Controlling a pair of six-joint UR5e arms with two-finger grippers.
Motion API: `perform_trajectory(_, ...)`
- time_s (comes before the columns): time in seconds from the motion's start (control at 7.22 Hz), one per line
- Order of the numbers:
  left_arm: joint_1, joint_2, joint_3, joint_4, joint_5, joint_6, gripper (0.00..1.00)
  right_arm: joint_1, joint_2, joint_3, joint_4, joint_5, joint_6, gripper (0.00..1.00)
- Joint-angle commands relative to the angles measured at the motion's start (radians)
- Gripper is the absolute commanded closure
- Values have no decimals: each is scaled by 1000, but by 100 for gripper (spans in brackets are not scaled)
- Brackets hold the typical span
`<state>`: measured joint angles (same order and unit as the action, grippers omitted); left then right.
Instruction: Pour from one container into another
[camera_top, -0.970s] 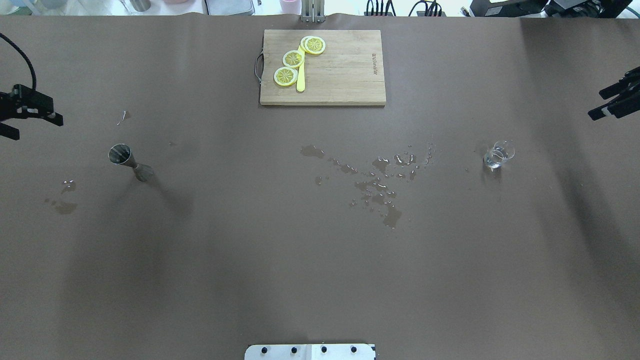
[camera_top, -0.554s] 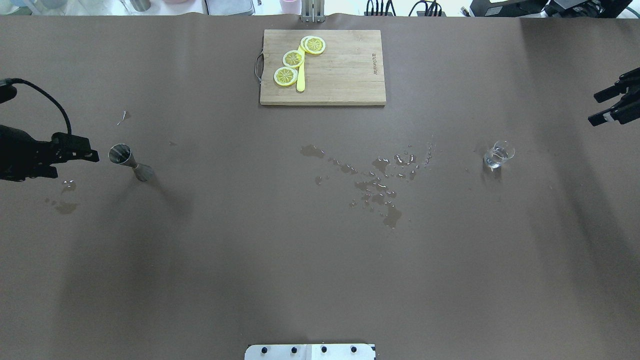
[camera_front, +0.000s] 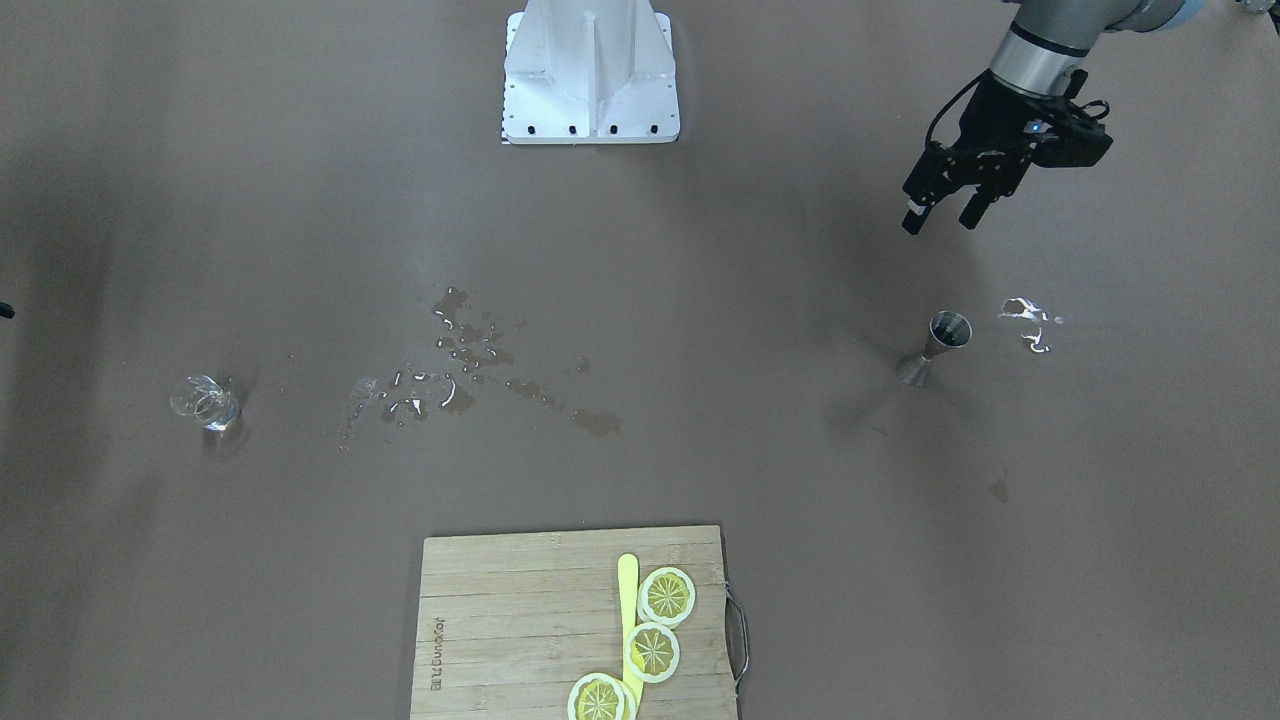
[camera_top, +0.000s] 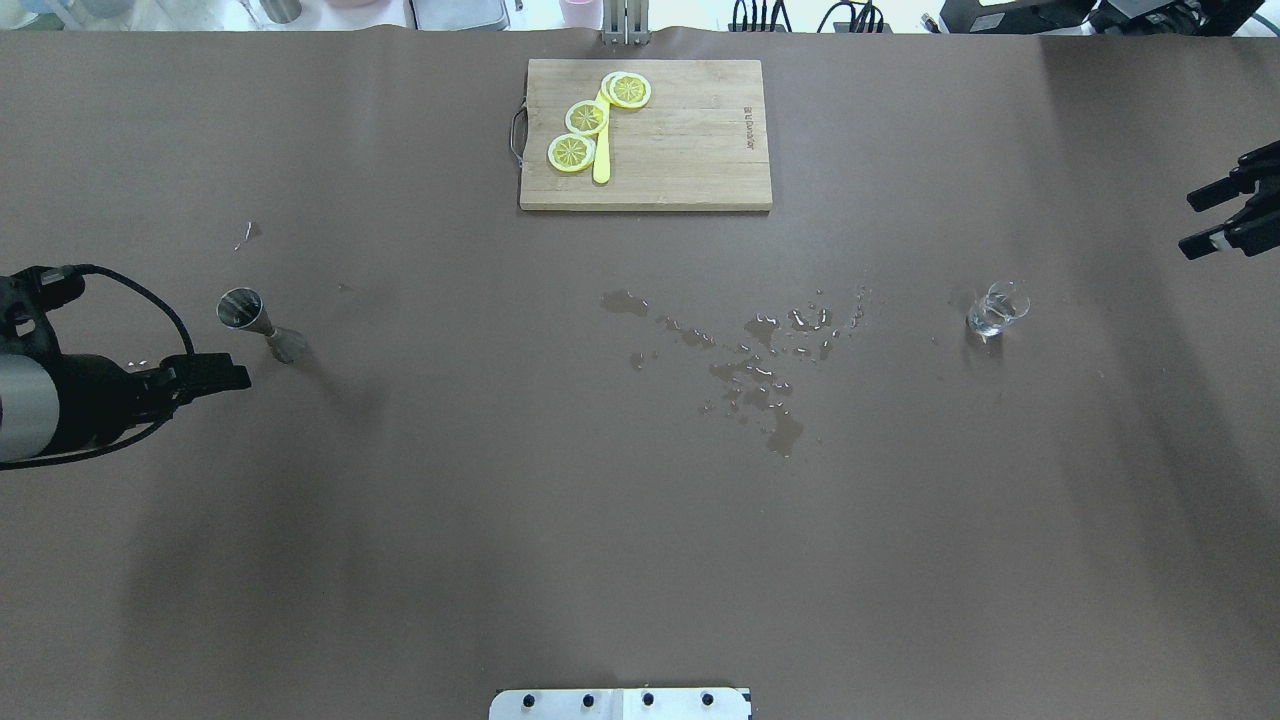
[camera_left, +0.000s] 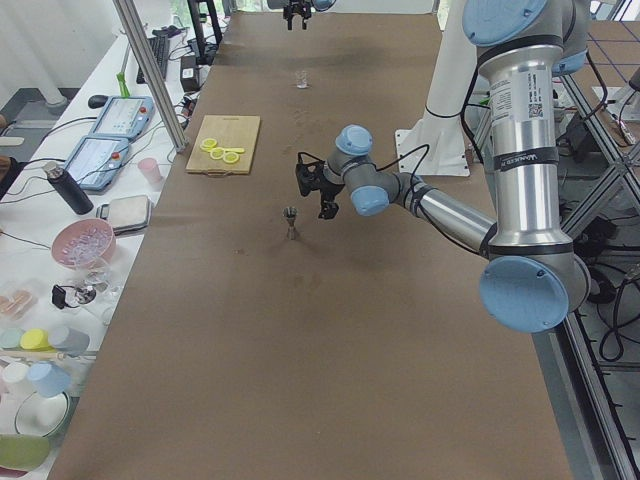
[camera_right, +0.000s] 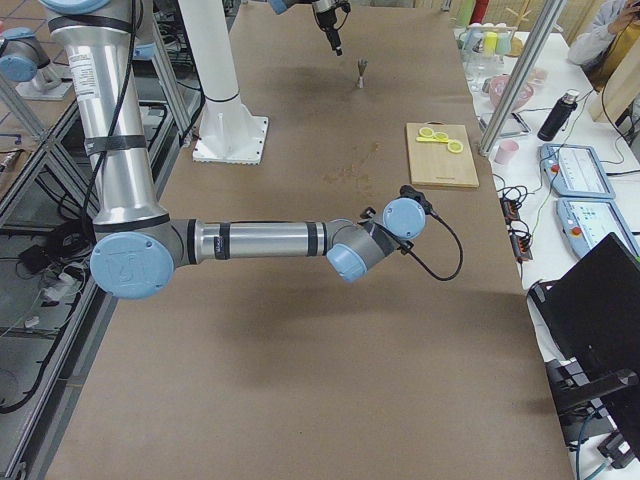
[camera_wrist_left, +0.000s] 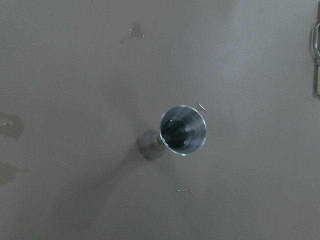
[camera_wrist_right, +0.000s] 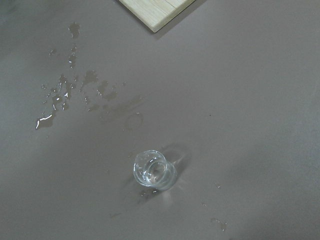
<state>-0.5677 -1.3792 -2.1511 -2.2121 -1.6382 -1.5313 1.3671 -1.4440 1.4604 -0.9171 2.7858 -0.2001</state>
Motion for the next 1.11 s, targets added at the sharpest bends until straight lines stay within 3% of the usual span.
perform_trajectory(0.0,208,35,-16,24,389,-21,2,0,-56,18,49,-12,-1,2)
perform_trajectory(0.14,282,40,-7,41,541,-21,2,0,-82,43,52,-23,-2,2)
perform_trajectory(0.55,400,37,61,35,841,-18,2,-17,-134,72,196,-161,1,1)
perform_trajectory(0.69,416,26,94,31,868,-20,2,-58,-163,71,293,-239,1,1)
perform_trajectory(0.97,416,-42,196,-7,874,-15,2,-124,-170,64,398,-297,34,1)
